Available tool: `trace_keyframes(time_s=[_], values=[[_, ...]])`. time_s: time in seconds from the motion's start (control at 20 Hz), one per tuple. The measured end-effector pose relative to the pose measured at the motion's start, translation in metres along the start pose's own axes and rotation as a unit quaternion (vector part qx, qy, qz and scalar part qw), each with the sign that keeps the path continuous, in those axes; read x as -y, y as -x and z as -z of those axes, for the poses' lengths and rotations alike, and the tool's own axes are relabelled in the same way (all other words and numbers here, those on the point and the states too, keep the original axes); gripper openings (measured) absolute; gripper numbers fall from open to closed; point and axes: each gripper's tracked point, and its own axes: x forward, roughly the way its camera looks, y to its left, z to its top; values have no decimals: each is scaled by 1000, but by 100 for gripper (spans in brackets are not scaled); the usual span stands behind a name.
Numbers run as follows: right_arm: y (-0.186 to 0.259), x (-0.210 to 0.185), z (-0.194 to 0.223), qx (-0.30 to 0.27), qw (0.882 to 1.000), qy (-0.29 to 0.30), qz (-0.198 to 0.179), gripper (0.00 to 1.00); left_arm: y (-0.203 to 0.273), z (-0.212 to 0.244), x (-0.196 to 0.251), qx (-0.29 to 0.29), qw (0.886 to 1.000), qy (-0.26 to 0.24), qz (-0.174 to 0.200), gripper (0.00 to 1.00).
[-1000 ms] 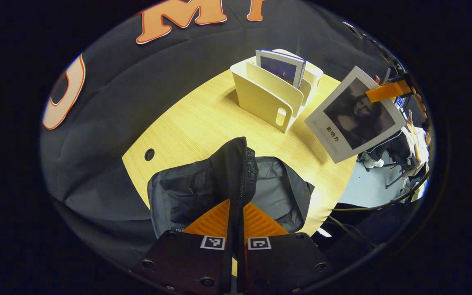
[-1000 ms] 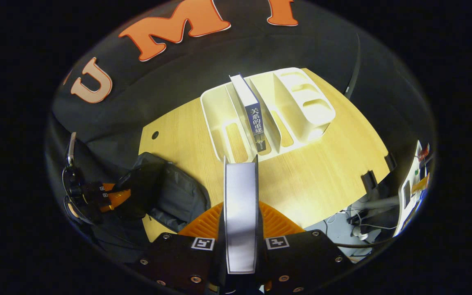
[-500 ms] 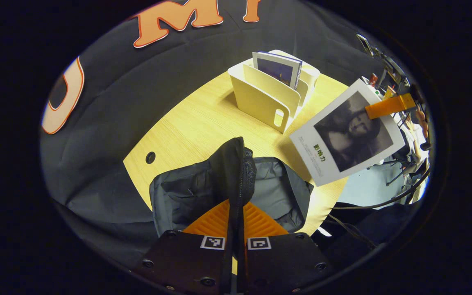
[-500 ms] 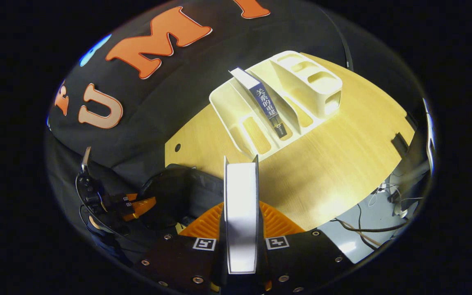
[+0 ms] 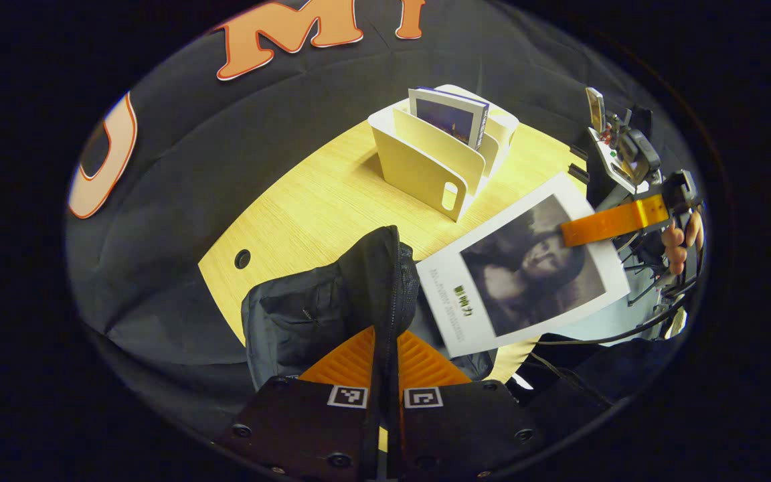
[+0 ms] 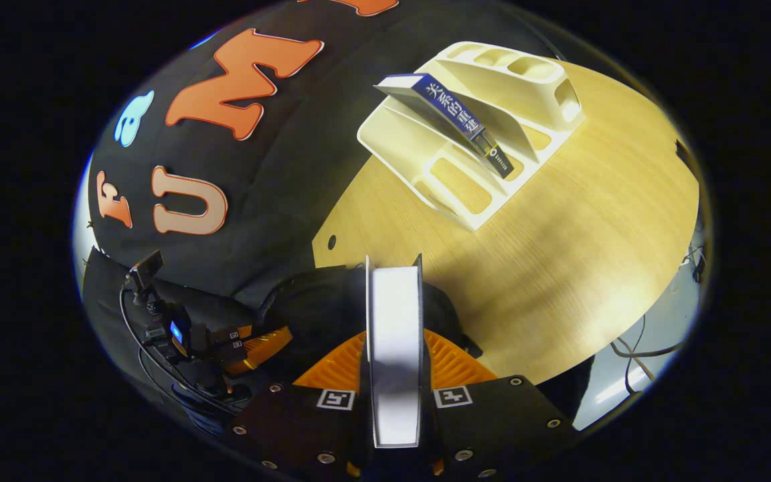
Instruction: Open the schoolbag, grab two books from the bookshelf and put them into the schoolbag.
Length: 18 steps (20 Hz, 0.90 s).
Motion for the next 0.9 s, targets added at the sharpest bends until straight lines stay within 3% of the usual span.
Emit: trace_keyframes(time_s=[0.15,0.25,0.6,0.9], values=[[-32,-16,9,2,998,-37,-59,29,0,-1,3,1,1000,0,2,6],[-53,-23,14,3,996,-41,-77,28,1,-2,6,4,1000,-3,3,6],[-104,-29,37,2,994,-59,-97,28,0,-7,16,12,1000,7,9,6],[-136,-35,63,-10,995,-37,-88,28,-3,-6,23,15,1000,13,17,6]])
